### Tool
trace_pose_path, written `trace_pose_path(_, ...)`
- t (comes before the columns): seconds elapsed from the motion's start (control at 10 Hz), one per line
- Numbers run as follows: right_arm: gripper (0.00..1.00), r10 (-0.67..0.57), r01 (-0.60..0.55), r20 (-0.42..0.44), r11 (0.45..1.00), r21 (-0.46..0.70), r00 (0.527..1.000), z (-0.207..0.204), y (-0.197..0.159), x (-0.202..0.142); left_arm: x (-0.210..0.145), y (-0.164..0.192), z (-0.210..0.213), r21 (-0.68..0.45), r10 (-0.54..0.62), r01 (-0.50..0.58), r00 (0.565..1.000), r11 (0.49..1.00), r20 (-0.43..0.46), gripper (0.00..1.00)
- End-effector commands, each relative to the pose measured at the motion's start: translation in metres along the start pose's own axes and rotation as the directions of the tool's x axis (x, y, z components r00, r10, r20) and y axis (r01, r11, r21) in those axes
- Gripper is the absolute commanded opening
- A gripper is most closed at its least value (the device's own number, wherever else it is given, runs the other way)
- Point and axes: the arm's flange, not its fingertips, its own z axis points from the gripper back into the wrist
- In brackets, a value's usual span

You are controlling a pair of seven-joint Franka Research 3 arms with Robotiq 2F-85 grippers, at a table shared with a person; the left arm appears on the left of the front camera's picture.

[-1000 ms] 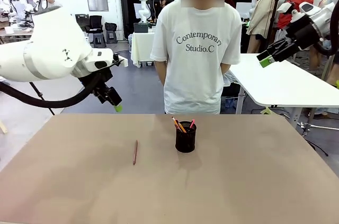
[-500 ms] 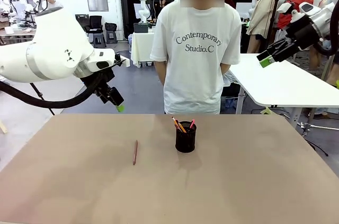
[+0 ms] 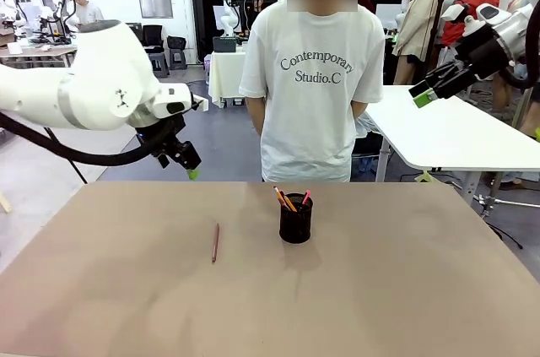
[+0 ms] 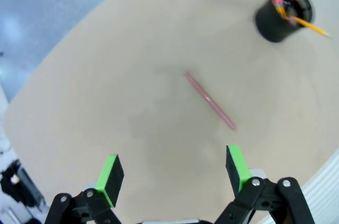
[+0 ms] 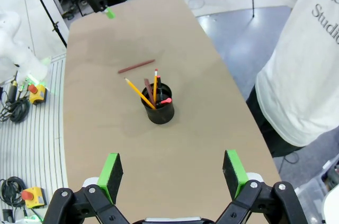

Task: Place the pens into the pen holder.
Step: Pick up a writing instrument from the table and place it into the Pen holder.

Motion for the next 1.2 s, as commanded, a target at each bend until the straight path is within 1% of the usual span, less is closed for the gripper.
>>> trace_pose_path(0.0, 1.00, 0.001, -0.001, 0.001, 1.000, -0.006, 1.000, 0.001, 0.000, 0.001, 0.030, -0.011, -0.023, 0.105, 0.176, -0.173, 0.984, 0.979, -0.020, 1.00)
trace_pose_path(0.1, 1.00, 0.001, -0.001, 0.001, 1.000, -0.006, 1.000, 0.001, 0.000, 0.001, 0.035, -0.017, -0.038, 0.110, 0.234, -0.232, 0.972, 0.967, -0.008, 1.00)
trace_pose_path(0.2, 1.00, 0.001, -0.001, 0.001, 1.000, -0.006, 1.000, 0.001, 0.000, 0.001, 0.044, -0.020, -0.060, 0.182, 0.330, -0.318, 0.943, 0.930, -0.040, 1.00)
trace_pose_path(0.4, 1.00, 0.001, -0.001, 0.001, 1.000, -0.006, 1.000, 0.001, 0.000, 0.001, 0.055, -0.032, -0.092, 0.259, 0.422, -0.385, 0.900, 0.886, -0.108, 1.00)
trace_pose_path(0.6, 1.00, 0.001, -0.001, 0.001, 1.000, -0.006, 1.000, 0.001, 0.000, 0.001, 0.057, -0.040, -0.115, 0.266, 0.484, -0.438, 0.864, 0.859, -0.139, 1.00)
trace_pose_path(0.7, 1.00, 0.001, -0.001, 0.001, 1.000, -0.006, 1.000, 0.001, 0.000, 0.001, 0.059, -0.044, -0.125, 0.270, 0.510, -0.464, 0.849, 0.844, -0.135, 1.00)
trace_pose_path(0.9, 1.00, 0.001, -0.001, 0.001, 1.000, -0.006, 1.000, 0.001, 0.000, 0.001, 0.056, -0.047, -0.131, 0.265, 0.522, -0.474, 0.838, 0.840, -0.157, 1.00)
trace_pose_path(1.0, 1.00, 0.001, -0.001, 0.001, 1.000, -0.006, 1.000, 0.001, 0.000, 0.001, 0.057, -0.044, -0.131, 0.210, 0.520, -0.486, 0.841, 0.848, -0.153, 1.00)
trace_pose_path(1.1, 1.00, 0.001, -0.001, 0.001, 1.000, -0.006, 1.000, 0.001, 0.000, 0.001, 0.053, -0.051, -0.135, 0.263, 0.495, -0.447, 0.854, 0.855, -0.157, 1.00)
